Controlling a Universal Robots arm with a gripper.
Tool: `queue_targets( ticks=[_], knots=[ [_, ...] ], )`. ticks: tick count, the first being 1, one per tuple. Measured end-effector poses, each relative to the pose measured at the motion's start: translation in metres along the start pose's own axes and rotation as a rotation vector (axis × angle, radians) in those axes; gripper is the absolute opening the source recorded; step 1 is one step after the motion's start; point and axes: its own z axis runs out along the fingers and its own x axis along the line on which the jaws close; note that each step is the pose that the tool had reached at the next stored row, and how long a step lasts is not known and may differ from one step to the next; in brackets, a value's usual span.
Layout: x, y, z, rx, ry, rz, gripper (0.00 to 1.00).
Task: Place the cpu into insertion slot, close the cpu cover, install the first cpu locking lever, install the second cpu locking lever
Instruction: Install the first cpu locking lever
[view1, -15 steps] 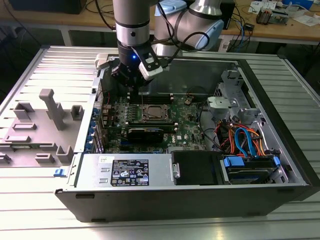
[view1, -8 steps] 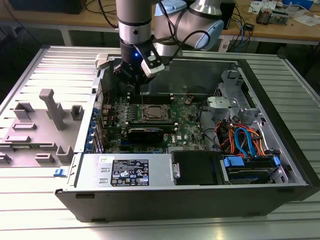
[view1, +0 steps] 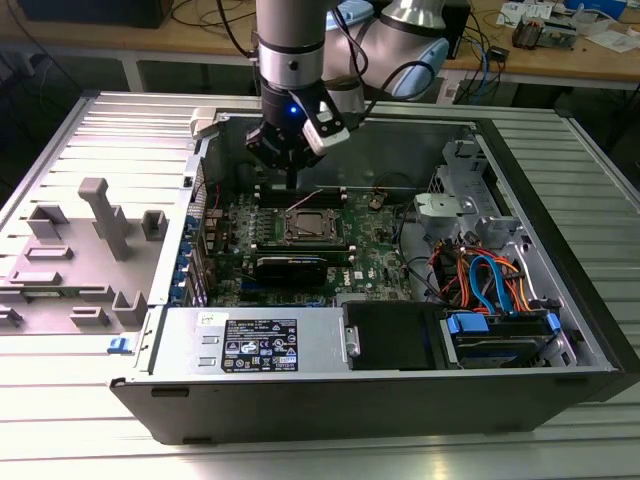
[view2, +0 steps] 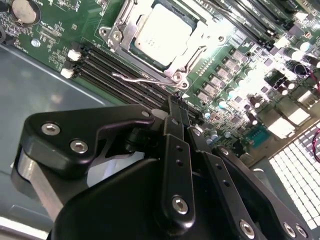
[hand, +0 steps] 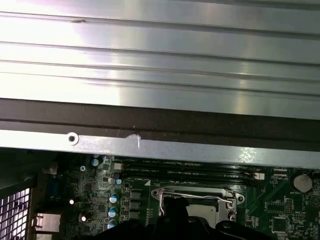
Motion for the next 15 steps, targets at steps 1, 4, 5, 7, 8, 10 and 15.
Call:
queue_targets(
  ticks=[1, 4, 5, 7, 8, 10, 15],
  knots=[
    [0.0, 0.0, 0.0, 0.0001, 0.0001, 0.0, 0.11],
    [-0.0001, 0.0, 0.0002, -0.012, -0.001, 0.0, 0.11],
    [-0.0001, 0.0, 0.0002, -0.0121, -0.001, 0.0, 0.11],
    [-0.0001, 0.0, 0.0001, -0.0123, -0.001, 0.0, 0.11],
    [-0.0001, 0.0, 0.0001, -0.0125, -0.001, 0.0, 0.11],
    [-0.0001, 0.0, 0.0001, -0.0128, -0.001, 0.0, 0.11],
    [-0.0001, -0.0004, 0.0001, -0.0182, -0.0014, 0.0, 0.11]
  ],
)
